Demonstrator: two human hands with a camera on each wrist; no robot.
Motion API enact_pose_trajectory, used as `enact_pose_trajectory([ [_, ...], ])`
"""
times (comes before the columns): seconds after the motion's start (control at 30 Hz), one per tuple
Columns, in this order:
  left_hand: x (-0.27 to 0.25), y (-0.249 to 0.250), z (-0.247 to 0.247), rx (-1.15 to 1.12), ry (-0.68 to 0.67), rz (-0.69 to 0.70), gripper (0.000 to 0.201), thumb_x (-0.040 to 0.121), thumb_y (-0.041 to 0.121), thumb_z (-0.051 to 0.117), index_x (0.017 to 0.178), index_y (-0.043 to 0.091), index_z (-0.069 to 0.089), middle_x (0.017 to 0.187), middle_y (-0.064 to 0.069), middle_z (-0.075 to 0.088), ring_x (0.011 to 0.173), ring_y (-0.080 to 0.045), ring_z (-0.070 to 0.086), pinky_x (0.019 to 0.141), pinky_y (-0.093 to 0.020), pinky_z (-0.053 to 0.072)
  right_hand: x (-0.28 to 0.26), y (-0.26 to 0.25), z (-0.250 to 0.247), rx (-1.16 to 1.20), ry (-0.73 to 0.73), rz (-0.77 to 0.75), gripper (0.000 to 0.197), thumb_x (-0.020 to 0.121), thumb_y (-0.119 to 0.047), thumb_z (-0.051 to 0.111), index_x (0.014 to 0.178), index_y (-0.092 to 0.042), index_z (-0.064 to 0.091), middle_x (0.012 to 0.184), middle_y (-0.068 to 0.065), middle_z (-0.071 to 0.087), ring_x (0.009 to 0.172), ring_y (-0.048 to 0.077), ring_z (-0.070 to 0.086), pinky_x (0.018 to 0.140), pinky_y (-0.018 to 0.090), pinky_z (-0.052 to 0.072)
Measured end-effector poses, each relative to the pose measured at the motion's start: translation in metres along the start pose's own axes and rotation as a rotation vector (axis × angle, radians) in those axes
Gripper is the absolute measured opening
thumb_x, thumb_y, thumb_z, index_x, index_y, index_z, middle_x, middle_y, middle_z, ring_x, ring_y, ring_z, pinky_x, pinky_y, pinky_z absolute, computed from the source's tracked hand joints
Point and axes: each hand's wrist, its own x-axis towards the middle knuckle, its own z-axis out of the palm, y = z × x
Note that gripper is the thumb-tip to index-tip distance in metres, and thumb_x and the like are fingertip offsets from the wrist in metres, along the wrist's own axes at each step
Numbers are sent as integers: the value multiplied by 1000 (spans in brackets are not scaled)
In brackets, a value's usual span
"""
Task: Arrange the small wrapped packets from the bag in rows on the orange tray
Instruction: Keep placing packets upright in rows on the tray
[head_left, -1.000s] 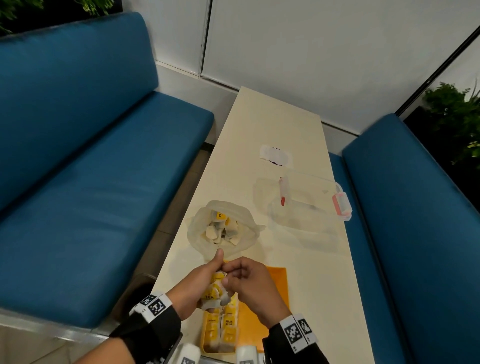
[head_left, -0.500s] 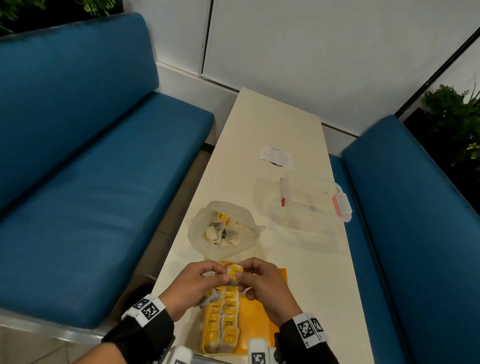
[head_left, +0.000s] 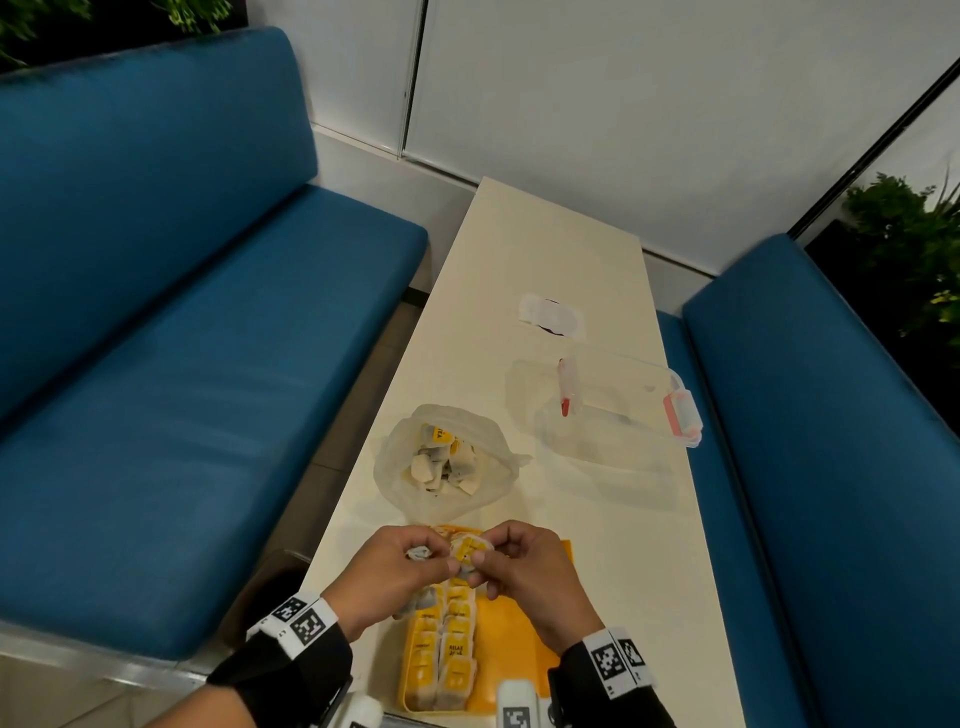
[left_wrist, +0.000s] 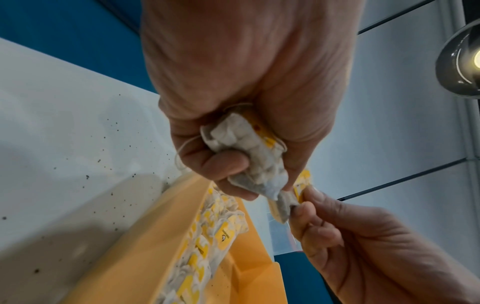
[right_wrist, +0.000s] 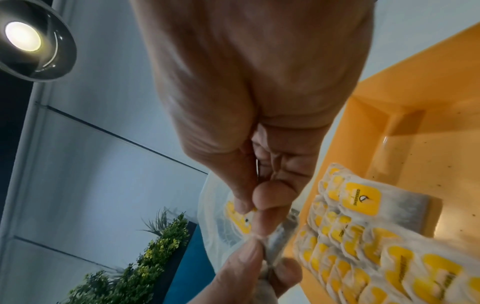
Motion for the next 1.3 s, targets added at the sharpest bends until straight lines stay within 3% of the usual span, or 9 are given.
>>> enact_pose_trajectory([
  [0.2, 0, -1, -3, 28, 25, -27, 4, 89, 26, 77, 90, 24, 80, 91, 5, 75, 58, -1, 61, 47, -12, 41, 9, 12, -26, -77, 84, 36, 5, 91, 5, 62, 90, 3, 58, 73, 23, 69, 66, 29, 70, 50, 29, 51],
  [0.27, 0, -3, -3, 40, 22, -34, 5, 90, 24, 75, 91, 22, 79, 87, 7, 73, 55, 2, 60, 47, -10, 40, 12, 21, -35, -158, 87, 76, 5, 91, 3, 61, 91, 1, 57, 70, 16, 69, 64, 28, 71, 49, 29, 52],
  [0.37, 1, -4, -2, 29, 31, -54, 5, 90, 25, 75, 90, 23, 80, 88, 7, 74, 64, -1, 63, 47, -11, 41, 19, 38, -39, -282, 57, 151, 8, 91, 0, 60, 89, -7, 57, 56, 2, 65, 61, 26, 70, 49, 28, 50],
  [0.47, 2, -3, -2, 23, 36, -63, 4, 90, 25, 75, 90, 23, 79, 91, 7, 75, 71, -2, 65, 50, -11, 43, 24, 50, -33, -363, 9, 234, 11, 92, -3, 59, 87, -11, 54, 54, 5, 67, 56, 25, 65, 47, 27, 47],
  [0.63, 4, -2, -2, 30, 40, -72, 4, 89, 27, 77, 90, 24, 79, 95, 8, 75, 75, -2, 65, 51, -10, 43, 31, 60, -20, -372, -6, 324, 13, 93, -2, 60, 89, -11, 52, 67, 13, 67, 44, 14, 63, 42, 25, 48],
  [0.83, 4, -2, -4, 14, 30, -92, 4, 87, 29, 79, 87, 25, 80, 92, 9, 75, 72, -1, 64, 51, -12, 44, 37, 69, -13, -326, 40, 309, 10, 91, -1, 63, 91, -9, 56, 71, 14, 70, 50, 17, 67, 49, 28, 54],
  [1.0, 4, -1, -4, 20, 27, -111, 5, 86, 31, 79, 86, 27, 80, 94, 9, 76, 84, -6, 67, 53, -16, 47, 42, 71, -12, -261, 95, 304, 11, 89, -4, 67, 92, -8, 58, 72, 13, 70, 61, 29, 71, 66, 44, 62],
  [1.13, 6, -1, -4, 13, 14, -125, 7, 86, 33, 78, 84, 27, 80, 95, 8, 76, 87, -9, 68, 56, -20, 50, 42, 71, -10, -225, 152, 302, 10, 88, -3, 67, 91, -7, 58, 65, 9, 70, 58, 26, 71, 67, 44, 63],
  [1.3, 8, 2, -4, 6, 21, -139, 18, 89, 31, 74, 78, 17, 78, 96, 11, 77, 74, -5, 63, 51, -19, 44, 40, 69, -7, -236, 185, 321, 12, 87, -3, 69, 90, -8, 59, 69, 7, 67, 53, 21, 68, 70, 47, 62],
])
